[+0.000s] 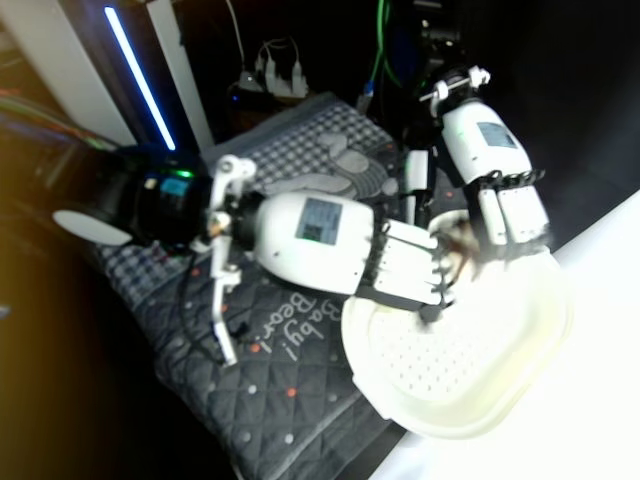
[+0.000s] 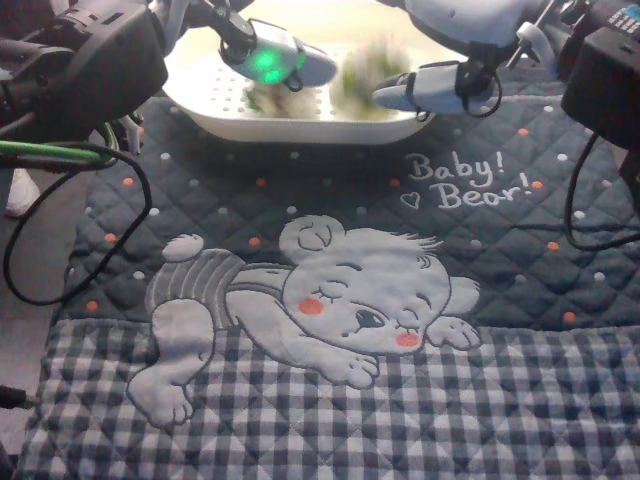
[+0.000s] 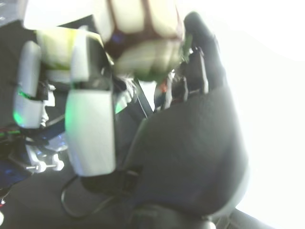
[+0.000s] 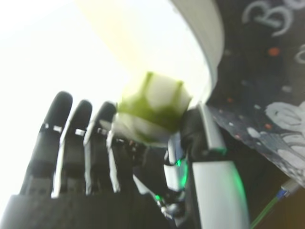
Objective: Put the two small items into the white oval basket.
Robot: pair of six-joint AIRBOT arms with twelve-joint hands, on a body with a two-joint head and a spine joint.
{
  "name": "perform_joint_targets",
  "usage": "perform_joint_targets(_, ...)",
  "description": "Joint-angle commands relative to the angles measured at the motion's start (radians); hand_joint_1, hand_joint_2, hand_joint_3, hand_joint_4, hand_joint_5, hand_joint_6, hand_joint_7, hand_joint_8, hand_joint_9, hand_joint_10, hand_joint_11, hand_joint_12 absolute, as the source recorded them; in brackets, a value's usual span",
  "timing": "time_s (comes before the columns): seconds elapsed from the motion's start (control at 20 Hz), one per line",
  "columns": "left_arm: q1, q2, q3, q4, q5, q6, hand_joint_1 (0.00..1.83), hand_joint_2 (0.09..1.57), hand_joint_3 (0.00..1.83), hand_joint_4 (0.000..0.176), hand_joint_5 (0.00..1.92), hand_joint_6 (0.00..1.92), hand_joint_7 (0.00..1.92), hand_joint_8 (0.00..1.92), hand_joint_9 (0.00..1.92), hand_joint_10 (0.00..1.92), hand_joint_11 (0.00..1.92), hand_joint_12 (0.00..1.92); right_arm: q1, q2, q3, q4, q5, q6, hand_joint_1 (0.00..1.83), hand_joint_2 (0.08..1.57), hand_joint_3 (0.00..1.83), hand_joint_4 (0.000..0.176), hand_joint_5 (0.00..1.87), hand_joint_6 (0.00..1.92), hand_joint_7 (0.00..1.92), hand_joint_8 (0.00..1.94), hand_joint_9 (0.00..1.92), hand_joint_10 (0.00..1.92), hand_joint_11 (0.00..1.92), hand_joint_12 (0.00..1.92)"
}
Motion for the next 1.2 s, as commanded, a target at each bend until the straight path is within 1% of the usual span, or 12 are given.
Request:
perform_joint_targets(0.0,-0.008,0.01,0.003,0.003,-0.113,0.001,0.74,0.93,0.0,0.176,0.0,0.0,0.0,0.0,0.0,0.0,0.0,0.0,0.011,0.012,-0.002,-0.005,0.124,-0.003,0.49,1.08,0.0,0.054,0.0,0.0,0.0,0.0,0.0,0.0,0.0,0.04)
perform_joint_targets(0.25,-0.001,0.073,-0.063,0.004,-0.163,0.012,0.7,0.88,0.0,0.176,0.0,0.0,0.0,0.0,0.0,0.0,0.0,0.0,0.011,0.044,-0.052,-0.009,0.135,-0.003,0.39,1.04,0.0,0.101,0.0,0.0,0.0,0.0,0.0,0.0,0.0,0.0)
perform_joint_targets(0.55,0.06,0.326,-0.32,0.122,-0.411,-0.057,0.75,0.92,0.0,0.176,0.0,0.0,0.0,0.0,0.0,0.0,0.0,0.0,0.011,0.334,-0.323,-0.126,0.249,0.002,0.38,1.1,0.01,0.171,0.0,0.0,0.0,0.0,0.0,0.0,0.0,0.0)
perform_joint_targets(0.6,0.083,0.371,-0.348,0.152,-0.477,-0.123,0.74,0.98,0.03,0.143,0.0,0.0,0.0,0.0,0.0,0.0,0.0,0.0,0.011,0.392,-0.373,-0.151,0.282,0.018,0.39,1.09,0.0,0.172,0.0,0.0,0.0,0.0,0.02,0.01,0.0,1.12)
perform_joint_targets(0.65,0.118,0.419,-0.377,0.182,-0.575,-0.21,0.74,0.98,0.03,0.143,0.0,0.0,0.0,0.0,0.0,0.0,0.0,0.0,0.011,0.452,-0.41,-0.21,0.321,0.105,0.39,1.09,0.0,0.172,0.0,0.0,0.0,0.0,0.02,0.01,0.0,1.12)
perform_joint_targets(0.7,0.158,0.466,-0.416,0.188,-0.671,-0.249,0.77,0.99,0.03,0.169,0.0,0.0,0.0,0.0,0.0,0.0,0.0,0.0,0.01,0.494,-0.422,-0.255,0.354,0.207,0.45,1.07,0.0,0.175,0.0,0.0,0.0,0.0,0.0,0.0,0.0,1.34)
perform_joint_targets(0.75,0.191,0.509,-0.455,0.191,-0.739,-0.252,0.73,1.0,0.02,0.176,0.0,0.0,0.0,0.0,0.0,0.0,0.0,0.0,0.01,0.518,-0.428,-0.282,0.38,0.289,0.54,1.14,0.0,0.142,0.0,0.0,0.0,0.0,0.0,0.0,0.0,1.23)
perform_joint_targets(0.8,0.224,0.54,-0.485,0.191,-0.805,-0.252,0.73,1.0,0.02,0.176,0.0,0.0,0.0,0.0,0.0,0.0,0.0,0.0,0.009,0.538,-0.434,-0.305,0.411,0.367,0.54,1.14,0.0,0.142,0.0,0.0,0.0,0.0,0.0,0.0,0.0,1.23)
perform_joint_targets(0.85,0.272,0.573,-0.519,0.189,-0.877,-0.257,0.72,0.99,0.02,0.176,0.0,0.0,0.0,0.0,0.0,0.0,0.0,0.0,0.007,0.563,-0.448,-0.336,0.431,0.421,0.49,1.14,0.0,0.106,0.0,0.0,0.0,0.0,0.0,0.0,0.0,1.01)
perform_joint_targets(0.95,0.351,0.616,-0.556,0.182,-1.0,-0.296,0.79,0.99,0.01,0.176,0.0,0.0,0.0,0.0,0.0,0.0,0.0,0.0,-0.001,0.61,-0.492,-0.365,0.468,0.433,0.41,1.13,0.0,0.096,0.0,0.0,0.0,0.0,0.0,0.0,0.0,0.78)
perform_joint_targets(1.05,0.418,0.634,-0.575,0.168,-1.084,-0.332,0.7,1.05,0.03,0.176,0.0,0.0,0.0,0.0,0.0,0.0,0.0,0.0,-0.059,0.647,-0.526,-0.367,0.546,0.434,0.41,1.1,0.0,0.05,0.0,0.0,0.0,0.0,0.03,0.01,0.0,0.65)
perform_joint_targets(1.15,0.477,0.633,-0.592,0.157,-1.14,-0.334,0.68,1.05,0.03,0.176,0.0,0.0,0.0,0.0,0.0,0.0,0.0,0.0,-0.175,0.684,-0.547,-0.316,0.688,0.452,0.39,1.12,0.01,0.057,0.0,0.0,0.0,0.0,0.04,0.01,0.0,0.61)
